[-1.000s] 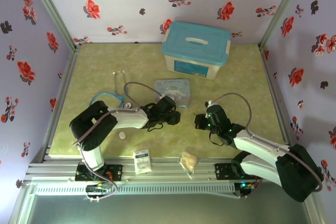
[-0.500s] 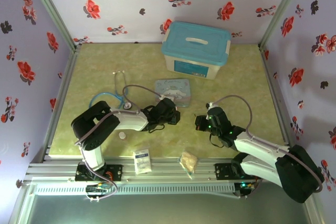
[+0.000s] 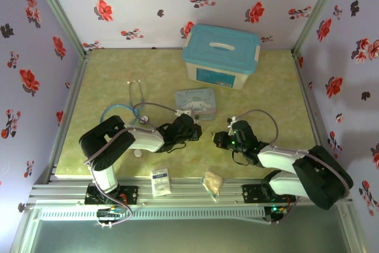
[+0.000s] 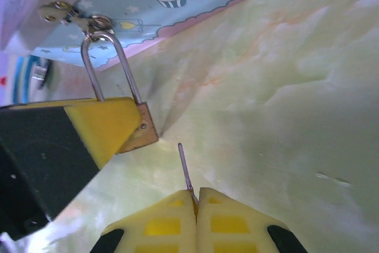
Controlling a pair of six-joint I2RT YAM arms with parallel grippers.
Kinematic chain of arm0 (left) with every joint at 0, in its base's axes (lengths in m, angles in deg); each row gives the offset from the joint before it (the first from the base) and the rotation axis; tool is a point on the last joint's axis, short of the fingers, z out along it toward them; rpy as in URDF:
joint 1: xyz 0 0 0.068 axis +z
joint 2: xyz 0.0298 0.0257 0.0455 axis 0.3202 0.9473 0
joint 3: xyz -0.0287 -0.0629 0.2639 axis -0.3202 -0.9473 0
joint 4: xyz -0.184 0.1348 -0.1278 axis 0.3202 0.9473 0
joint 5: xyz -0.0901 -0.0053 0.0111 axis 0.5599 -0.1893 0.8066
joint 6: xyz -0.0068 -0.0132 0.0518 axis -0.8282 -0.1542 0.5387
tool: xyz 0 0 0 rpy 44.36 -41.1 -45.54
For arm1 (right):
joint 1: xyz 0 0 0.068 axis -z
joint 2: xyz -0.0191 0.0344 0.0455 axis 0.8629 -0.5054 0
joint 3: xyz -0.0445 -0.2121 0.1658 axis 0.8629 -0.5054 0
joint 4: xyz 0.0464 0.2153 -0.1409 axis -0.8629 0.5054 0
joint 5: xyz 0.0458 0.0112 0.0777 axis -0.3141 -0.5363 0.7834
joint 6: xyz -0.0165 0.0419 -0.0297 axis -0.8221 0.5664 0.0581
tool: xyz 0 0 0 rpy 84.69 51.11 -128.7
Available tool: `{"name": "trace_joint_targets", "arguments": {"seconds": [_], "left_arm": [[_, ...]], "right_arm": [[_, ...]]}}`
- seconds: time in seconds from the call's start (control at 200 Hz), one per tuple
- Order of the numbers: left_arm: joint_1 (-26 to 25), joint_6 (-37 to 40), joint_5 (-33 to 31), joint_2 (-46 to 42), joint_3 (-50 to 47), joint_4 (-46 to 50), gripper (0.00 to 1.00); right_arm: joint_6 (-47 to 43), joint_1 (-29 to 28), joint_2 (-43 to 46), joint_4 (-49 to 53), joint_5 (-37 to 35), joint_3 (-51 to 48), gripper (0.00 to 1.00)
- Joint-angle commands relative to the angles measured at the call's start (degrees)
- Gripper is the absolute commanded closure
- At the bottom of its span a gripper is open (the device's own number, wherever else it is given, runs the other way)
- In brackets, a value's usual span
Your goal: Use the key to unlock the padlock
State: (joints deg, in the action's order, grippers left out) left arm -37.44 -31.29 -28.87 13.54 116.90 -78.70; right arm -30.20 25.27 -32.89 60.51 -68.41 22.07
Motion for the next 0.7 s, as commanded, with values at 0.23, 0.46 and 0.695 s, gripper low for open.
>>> {"name": "trace_joint_targets", "arguments": {"seconds": [0.23,0.46,0.695], "left_arm": [[-0.7,-11.6,-5.1,-6.1,-8.6,-14.3,1.0],[-0.8,-17.0,-6.6,-3.4,-12.6,-28.6,1.0],[-0.8,-22.1,-6.5,3.5,-15.5,-42.4,1.0]], "right_arm": [[6.9,4.0,-9.2,-18.2,18.0,-2.1,1.0],[15.1,4.0,-20.8,-34.0,24.4,-0.7,1.0],[24.1,3.5,-37.3,-53.8,27.0,1.3,1.0]]}}
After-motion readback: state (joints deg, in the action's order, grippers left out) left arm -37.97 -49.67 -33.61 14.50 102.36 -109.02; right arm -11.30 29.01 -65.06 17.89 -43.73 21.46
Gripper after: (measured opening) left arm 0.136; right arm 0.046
